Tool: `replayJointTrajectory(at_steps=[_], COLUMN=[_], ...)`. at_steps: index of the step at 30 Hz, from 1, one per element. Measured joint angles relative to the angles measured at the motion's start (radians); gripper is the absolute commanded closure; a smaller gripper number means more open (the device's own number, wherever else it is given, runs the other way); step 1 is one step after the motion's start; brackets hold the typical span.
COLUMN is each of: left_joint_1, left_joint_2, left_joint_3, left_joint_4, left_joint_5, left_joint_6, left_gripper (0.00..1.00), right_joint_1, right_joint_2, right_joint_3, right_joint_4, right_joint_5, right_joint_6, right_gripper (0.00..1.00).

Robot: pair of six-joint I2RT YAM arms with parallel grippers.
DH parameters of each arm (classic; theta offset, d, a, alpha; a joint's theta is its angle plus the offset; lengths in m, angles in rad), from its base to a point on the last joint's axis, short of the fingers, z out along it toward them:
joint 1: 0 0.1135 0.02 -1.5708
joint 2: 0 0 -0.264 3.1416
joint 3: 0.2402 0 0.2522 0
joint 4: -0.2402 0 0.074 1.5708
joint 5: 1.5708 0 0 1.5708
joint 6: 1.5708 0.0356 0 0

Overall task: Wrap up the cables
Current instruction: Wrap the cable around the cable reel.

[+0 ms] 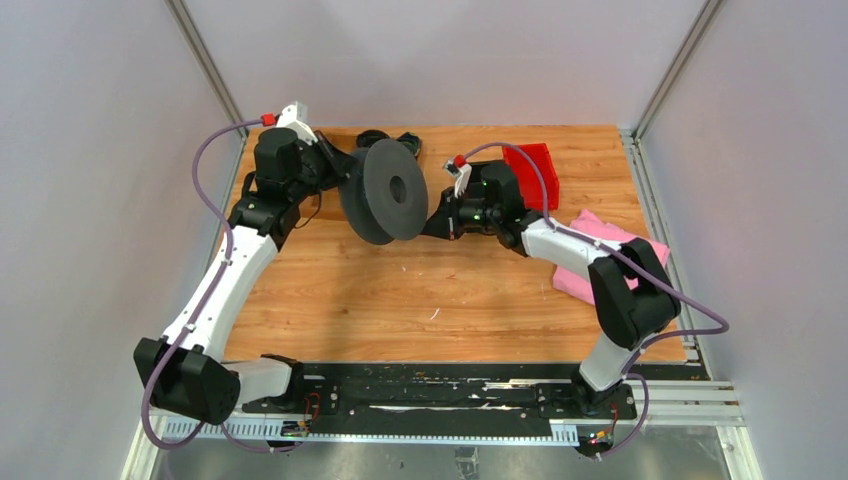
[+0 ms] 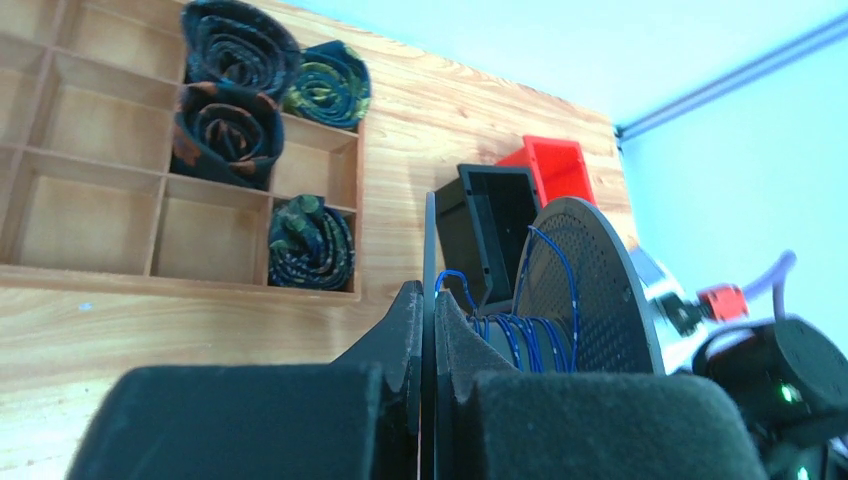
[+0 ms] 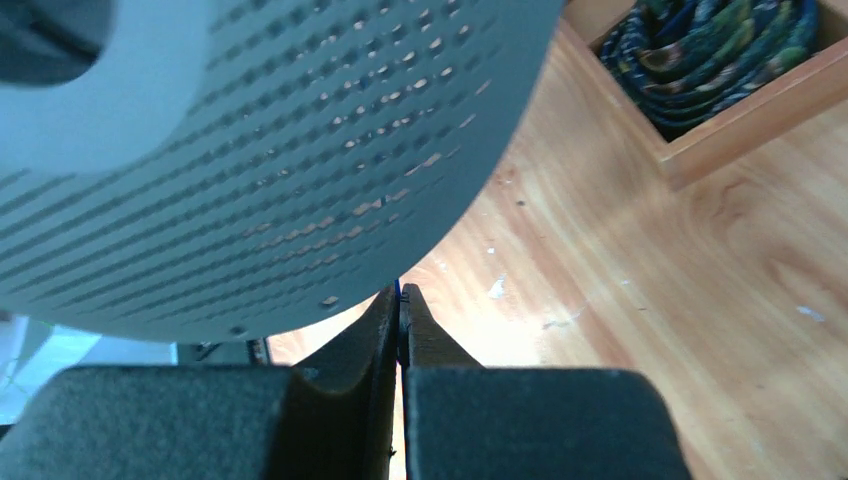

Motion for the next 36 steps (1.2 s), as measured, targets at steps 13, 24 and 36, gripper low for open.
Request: replayJointTrajectory(at_steps=[13, 24, 36], left_joint_1=[0.031, 0.037, 0.042], left_joint_2=[0.039, 0.101, 0.135], left_joint_3=[-0.023, -0.021, -0.018], left_joint_4=[-0.043, -0.075, -0.077], left_joint_5=[-0.184, -0.238, -0.246], left_joint_6=[-0.141, -0.241, -0.307], left_gripper=[0.99, 1.00, 1.00], right_joint_1=[0.052, 0.069, 0.078], right_joint_2=[-0.012, 0.059, 0.074], right_joint_3=[-0.131, -0.161, -0.161], right_joint_4=[0.362, 0.536, 0.625], right_joint_5=[0.031, 0.078, 0.119], right_joint_6=[0.354, 0.550, 0.692], right_gripper=[0.99, 0.99, 0.99])
